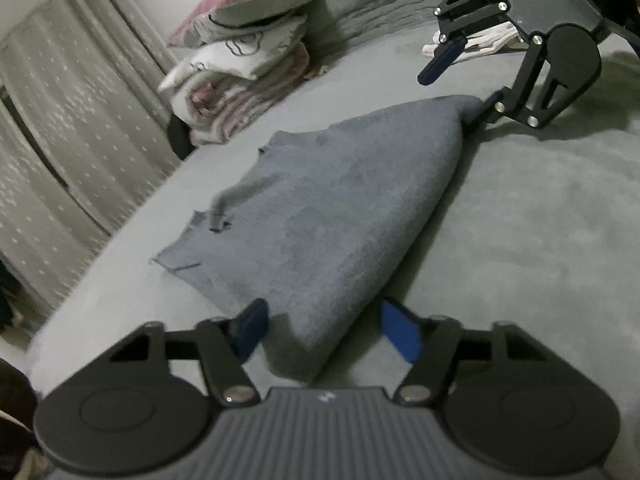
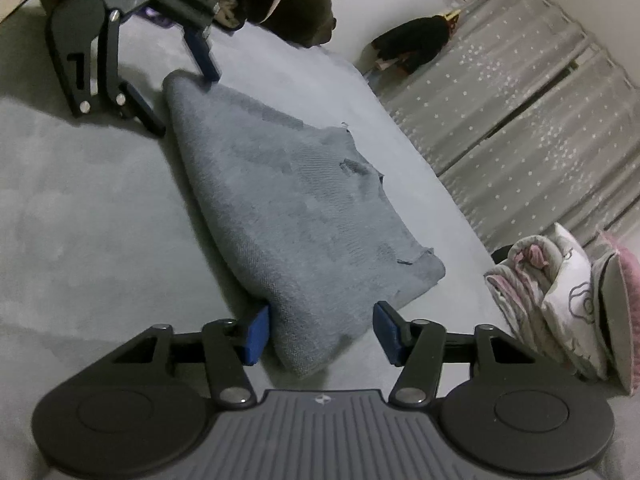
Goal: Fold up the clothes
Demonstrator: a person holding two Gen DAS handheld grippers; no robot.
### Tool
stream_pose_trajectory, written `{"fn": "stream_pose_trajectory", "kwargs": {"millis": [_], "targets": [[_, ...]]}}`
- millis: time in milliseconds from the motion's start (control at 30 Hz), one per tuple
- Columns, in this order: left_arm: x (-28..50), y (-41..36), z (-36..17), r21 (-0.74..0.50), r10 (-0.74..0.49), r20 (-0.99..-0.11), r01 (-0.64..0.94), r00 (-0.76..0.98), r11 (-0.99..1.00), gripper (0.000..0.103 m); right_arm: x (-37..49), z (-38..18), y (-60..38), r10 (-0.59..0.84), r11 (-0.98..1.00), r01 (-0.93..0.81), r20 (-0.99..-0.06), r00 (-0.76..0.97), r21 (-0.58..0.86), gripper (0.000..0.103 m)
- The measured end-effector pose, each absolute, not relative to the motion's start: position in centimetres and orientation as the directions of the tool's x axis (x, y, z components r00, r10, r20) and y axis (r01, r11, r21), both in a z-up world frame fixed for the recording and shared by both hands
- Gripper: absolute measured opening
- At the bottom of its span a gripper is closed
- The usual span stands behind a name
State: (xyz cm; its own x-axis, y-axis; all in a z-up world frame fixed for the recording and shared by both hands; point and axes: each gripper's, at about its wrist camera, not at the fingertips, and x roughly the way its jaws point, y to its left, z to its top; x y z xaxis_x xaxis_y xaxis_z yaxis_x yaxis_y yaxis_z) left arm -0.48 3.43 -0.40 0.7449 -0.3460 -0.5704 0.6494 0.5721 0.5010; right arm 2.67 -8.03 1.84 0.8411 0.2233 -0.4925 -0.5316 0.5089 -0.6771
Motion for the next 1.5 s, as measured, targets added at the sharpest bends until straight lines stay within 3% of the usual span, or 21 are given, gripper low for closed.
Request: {"fn": "stream_pose_trajectory", "kwargs": {"millis": [100,200,400,533,633,800,967,1033,1067,1100,1133,1500], "targets": [[0.2,3.1,-0.6,0.510,-0.344,-0.587,0.665,0.733,0.546,0.036,2.9,2.3,-8.1,0.231,0.538,-0.536,-0.497,0.836,-0.651,0.027],[0.8,2.7,-0.6,0.509,-0.314,-0.608,0.662,0.729,0.551,0.029,3.1,2.8,-8.0,0.239,0.566,-0.545,-0.510,0.826,-0.619,0.018],[1.4,2.2,0.0,0.508,-0.244,-0.626,0.624,0.741,0.594,0.018,3.3,3.2,-8.2,0.237,0.585,-0.538,-0.507,0.829,-0.607,0.014],[1.0,2.0,0.1,0.524,-0.226,-0.614,0.604,0.757,0.601,0.017,3.2,2.8,-8.1,0.218,0.577,-0.522,-0.498,0.839,-0.628,0.016],[0.9,2.1,0.1,0.525,-0.225,-0.611,0.601,0.759,0.603,0.017,2.8,1.9,-8.1,0.206,0.536,-0.550,-0.533,0.821,-0.640,0.045],[1.1,2.1,0.1,0.522,-0.225,-0.609,0.598,0.760,0.608,0.017,2.1,1.2,-8.1,0.212,0.481,-0.549,-0.518,0.829,-0.683,0.045],[1.8,2.5,0.7,0.443,-0.242,-0.627,0.594,0.741,0.671,0.016,2.1,0.3,-7.7,0.205,0.424,-0.534,-0.497,0.843,-0.731,0.045],[2.0,2.8,1.1,0.411,-0.242,-0.629,0.580,0.739,0.703,0.016,2.3,0.2,-7.7,0.207,0.420,-0.529,-0.490,0.847,-0.737,0.044],[2.1,2.9,1.3,0.395,-0.242,-0.630,0.572,0.738,0.719,0.015,2.4,0.1,-7.7,0.207,0.421,-0.531,-0.493,0.845,-0.735,0.039],[2.1,3.0,1.4,0.385,-0.240,-0.628,0.564,0.740,0.731,0.015,2.6,0.1,-7.7,0.207,0.424,-0.533,-0.495,0.844,-0.732,0.015],[2.2,3.0,1.6,0.384,-0.238,-0.624,0.557,0.744,0.736,0.014,2.7,0.2,-7.8,0.206,0.437,-0.530,-0.493,0.845,-0.727,0.009],[-0.7,4.0,4.8,0.361,-0.264,-0.596,0.546,0.759,0.756,0.012,1.3,3.4,-8.7,0.236,0.519,-0.540,-0.496,0.836,-0.662,0.009]]}}
